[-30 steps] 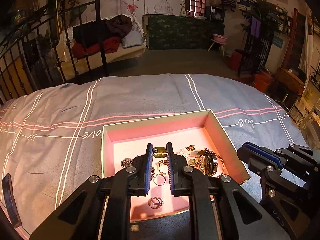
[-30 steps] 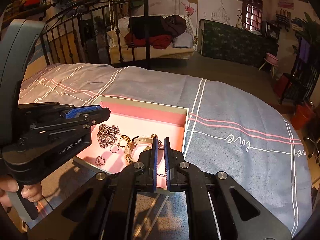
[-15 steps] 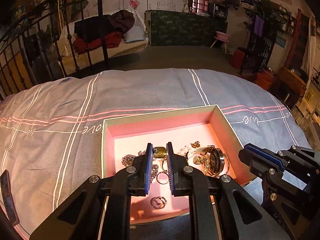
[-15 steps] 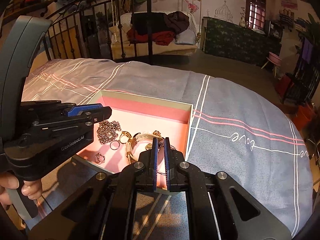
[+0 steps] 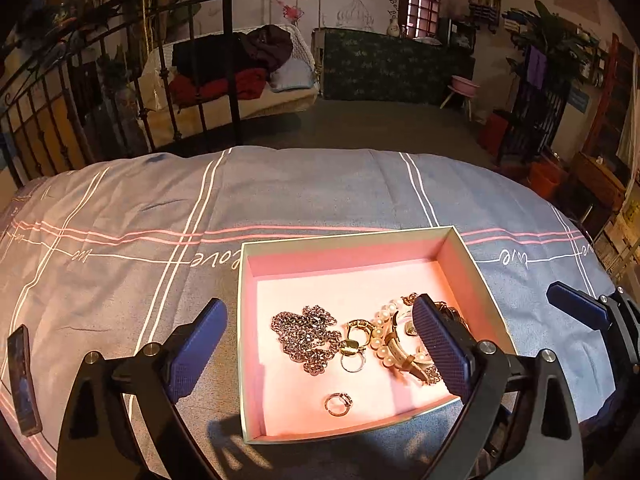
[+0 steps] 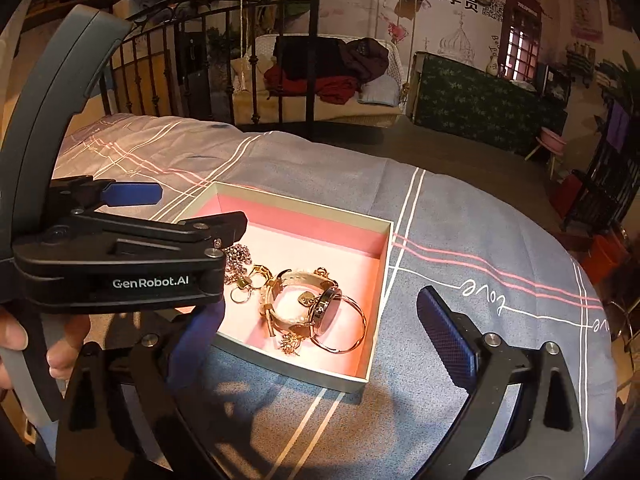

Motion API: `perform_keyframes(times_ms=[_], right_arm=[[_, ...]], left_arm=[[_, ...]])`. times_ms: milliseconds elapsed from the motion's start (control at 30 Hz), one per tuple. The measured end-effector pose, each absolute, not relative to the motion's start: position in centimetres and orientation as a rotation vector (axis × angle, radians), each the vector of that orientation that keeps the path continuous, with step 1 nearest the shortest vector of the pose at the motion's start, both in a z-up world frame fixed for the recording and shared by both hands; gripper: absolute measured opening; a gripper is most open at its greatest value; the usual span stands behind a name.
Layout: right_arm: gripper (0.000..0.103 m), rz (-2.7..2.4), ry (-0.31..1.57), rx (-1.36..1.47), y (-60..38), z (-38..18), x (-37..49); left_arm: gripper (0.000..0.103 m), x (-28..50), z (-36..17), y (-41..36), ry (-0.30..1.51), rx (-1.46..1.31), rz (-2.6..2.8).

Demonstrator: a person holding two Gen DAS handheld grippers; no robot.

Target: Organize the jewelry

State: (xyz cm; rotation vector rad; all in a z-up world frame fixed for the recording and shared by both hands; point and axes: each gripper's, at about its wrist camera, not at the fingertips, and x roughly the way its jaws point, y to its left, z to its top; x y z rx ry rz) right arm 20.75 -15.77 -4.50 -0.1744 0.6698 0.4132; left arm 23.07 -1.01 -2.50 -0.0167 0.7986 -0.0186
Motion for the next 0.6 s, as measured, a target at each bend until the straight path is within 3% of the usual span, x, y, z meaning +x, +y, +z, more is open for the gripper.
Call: perform_keyframes(times_ms=[367,600], right_arm=[[0.097,0.278,0.197,-0.167,-17.9,-0.9,8.3],[0.097,0.219,0.14,-0.077,-19.8,-0.1,2.2]], left_arm=[[0.096,9.9,3.8,-1.6,0.388,-0.033,-0.05],[0.096,3.7,4.9,-2.7,0.297,-0.025,-0.028]])
